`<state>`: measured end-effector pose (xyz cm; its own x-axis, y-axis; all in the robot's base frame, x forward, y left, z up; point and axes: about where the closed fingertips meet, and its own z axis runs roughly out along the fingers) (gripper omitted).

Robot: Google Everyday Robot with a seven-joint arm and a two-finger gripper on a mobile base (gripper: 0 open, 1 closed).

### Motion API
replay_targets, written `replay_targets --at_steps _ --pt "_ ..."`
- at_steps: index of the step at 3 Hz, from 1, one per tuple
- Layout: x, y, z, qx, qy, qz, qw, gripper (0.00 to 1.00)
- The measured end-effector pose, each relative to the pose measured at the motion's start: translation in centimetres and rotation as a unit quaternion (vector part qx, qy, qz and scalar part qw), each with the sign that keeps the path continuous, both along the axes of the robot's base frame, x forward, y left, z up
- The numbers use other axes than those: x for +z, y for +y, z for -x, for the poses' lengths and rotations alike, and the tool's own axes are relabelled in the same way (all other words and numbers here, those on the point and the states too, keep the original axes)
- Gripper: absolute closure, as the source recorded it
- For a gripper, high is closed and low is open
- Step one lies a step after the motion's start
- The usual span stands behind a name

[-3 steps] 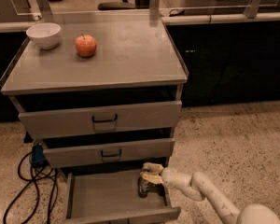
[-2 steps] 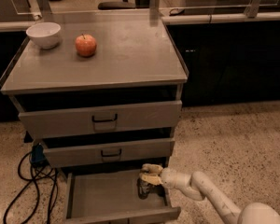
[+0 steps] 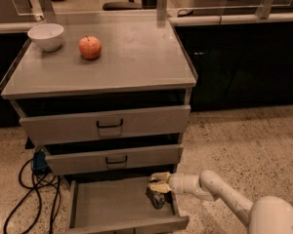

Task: Place redbull can into bottom drawer

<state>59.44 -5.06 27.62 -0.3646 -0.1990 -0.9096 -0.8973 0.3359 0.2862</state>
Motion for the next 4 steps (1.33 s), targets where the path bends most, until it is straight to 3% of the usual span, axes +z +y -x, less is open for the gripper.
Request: replay_targets --at_steps 1,2,3,4 --pt "-2.0 -0.7 0.4 0.022 0.019 0.066 0.9974 1.0" --pt "-4.2 -0.6 1.2 0.044 0.033 0.092 0.9942 1.0" --pt "-5.9 -0.1 2.0 0.061 0.043 0.096 0.9926 1.0" --pt "-6.9 2.2 2.3 0.078 0.037 0.064 0.9942 1.0"
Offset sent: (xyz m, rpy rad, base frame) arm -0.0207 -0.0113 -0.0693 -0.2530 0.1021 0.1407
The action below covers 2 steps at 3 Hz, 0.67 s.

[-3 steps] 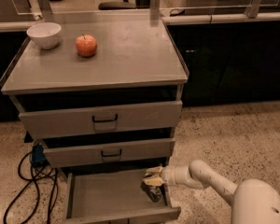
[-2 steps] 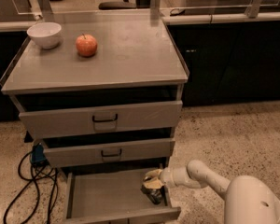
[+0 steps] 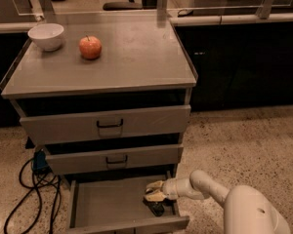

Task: Place redbull can into bottom drawer

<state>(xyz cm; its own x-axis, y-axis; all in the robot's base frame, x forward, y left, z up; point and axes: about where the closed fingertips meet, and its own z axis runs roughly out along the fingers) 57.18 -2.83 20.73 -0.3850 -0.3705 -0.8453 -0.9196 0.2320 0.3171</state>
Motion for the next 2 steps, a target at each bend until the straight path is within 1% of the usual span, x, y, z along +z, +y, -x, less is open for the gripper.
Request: replay_targets --at_steps 1,2 --pt "-0.16 2.16 -0.4 0.014 -0.009 -0.031 0.9994 1.0" --pt "-0.18 2.19 -0.53 0.015 -0.011 -0.033 0.9993 0.81"
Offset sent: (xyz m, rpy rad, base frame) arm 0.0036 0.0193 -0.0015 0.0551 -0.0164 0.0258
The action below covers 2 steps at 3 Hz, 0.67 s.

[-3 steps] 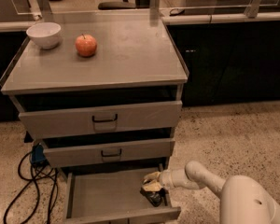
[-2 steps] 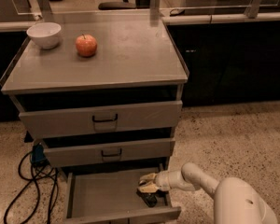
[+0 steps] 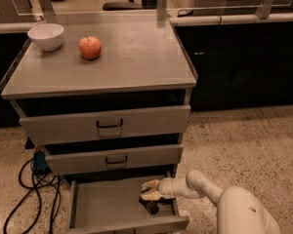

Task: Place redbull can into bottom drawer

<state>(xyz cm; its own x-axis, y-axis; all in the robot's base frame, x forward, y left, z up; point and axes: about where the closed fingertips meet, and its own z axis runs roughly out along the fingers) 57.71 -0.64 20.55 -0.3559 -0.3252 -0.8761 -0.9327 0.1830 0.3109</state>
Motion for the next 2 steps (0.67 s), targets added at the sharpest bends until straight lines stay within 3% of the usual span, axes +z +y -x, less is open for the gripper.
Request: replay_targets --at_steps 2 --pt "0.0 0.01 0.0 0.0 0.0 0.0 1.0 0.35"
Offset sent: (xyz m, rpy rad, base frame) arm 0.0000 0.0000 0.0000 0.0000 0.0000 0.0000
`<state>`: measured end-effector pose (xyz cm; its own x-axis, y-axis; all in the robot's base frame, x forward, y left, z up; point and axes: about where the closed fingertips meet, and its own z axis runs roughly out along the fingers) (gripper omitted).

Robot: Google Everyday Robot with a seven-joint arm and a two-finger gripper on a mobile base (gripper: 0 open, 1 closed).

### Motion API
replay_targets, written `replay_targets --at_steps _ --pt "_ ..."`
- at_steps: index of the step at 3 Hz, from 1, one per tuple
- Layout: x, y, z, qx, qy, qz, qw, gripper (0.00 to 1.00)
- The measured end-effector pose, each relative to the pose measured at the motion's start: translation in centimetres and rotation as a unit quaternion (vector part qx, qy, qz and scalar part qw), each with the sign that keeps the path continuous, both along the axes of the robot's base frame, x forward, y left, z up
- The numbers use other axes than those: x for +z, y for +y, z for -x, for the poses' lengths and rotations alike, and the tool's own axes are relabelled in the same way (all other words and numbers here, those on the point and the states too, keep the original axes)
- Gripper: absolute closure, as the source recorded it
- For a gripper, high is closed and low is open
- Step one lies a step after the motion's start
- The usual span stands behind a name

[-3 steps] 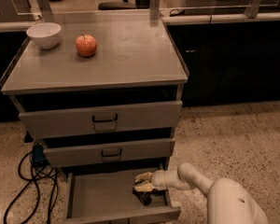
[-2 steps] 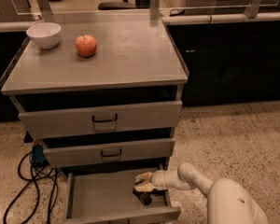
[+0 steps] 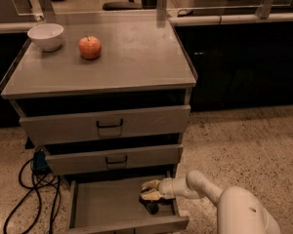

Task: Place redbull can into bottom drawer

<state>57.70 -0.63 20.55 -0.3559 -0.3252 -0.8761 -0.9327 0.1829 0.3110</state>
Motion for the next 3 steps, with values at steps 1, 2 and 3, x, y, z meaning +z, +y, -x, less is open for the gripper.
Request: replay_targets --at_steps 1,2,3 --pt "0.0 0.0 0.0 0.0 0.0 0.0 1.0 0.11" --pt "0.0 0.01 0.0 0.0 0.0 0.0 1.0 0.0" --pt "0.0 0.01 0.0 0.0 0.0 0.0 1.0 0.0"
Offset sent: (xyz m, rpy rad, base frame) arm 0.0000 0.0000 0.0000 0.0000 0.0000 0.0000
